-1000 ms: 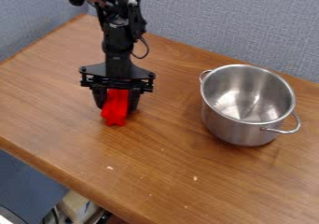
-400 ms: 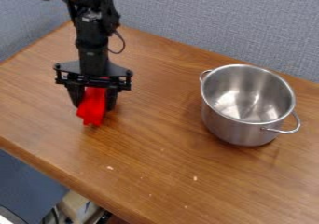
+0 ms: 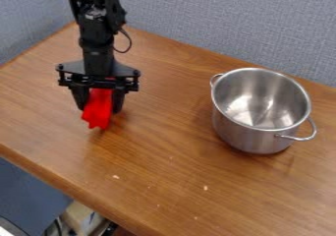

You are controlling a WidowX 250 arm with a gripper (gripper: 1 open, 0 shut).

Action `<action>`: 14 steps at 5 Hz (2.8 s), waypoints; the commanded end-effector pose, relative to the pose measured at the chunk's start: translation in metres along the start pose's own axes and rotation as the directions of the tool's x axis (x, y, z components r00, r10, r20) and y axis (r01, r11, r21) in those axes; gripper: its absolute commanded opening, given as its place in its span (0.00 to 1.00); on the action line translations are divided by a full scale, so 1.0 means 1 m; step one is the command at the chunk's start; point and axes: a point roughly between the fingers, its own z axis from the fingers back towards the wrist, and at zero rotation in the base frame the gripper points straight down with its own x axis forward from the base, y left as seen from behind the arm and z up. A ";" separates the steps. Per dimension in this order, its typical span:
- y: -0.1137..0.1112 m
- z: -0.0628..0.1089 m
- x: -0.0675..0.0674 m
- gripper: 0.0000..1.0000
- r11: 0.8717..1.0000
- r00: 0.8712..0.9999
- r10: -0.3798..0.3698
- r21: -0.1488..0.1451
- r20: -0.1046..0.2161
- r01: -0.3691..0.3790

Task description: Put the red object in the metal pot

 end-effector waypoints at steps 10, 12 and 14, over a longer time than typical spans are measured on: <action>0.002 0.032 -0.033 0.00 0.991 0.989 -0.133 -0.015 0.064 0.134; -0.047 0.098 -0.019 0.00 0.976 0.974 -0.179 -0.103 0.138 0.194; -0.137 0.156 0.002 0.00 0.961 0.967 -0.207 -0.152 0.146 0.229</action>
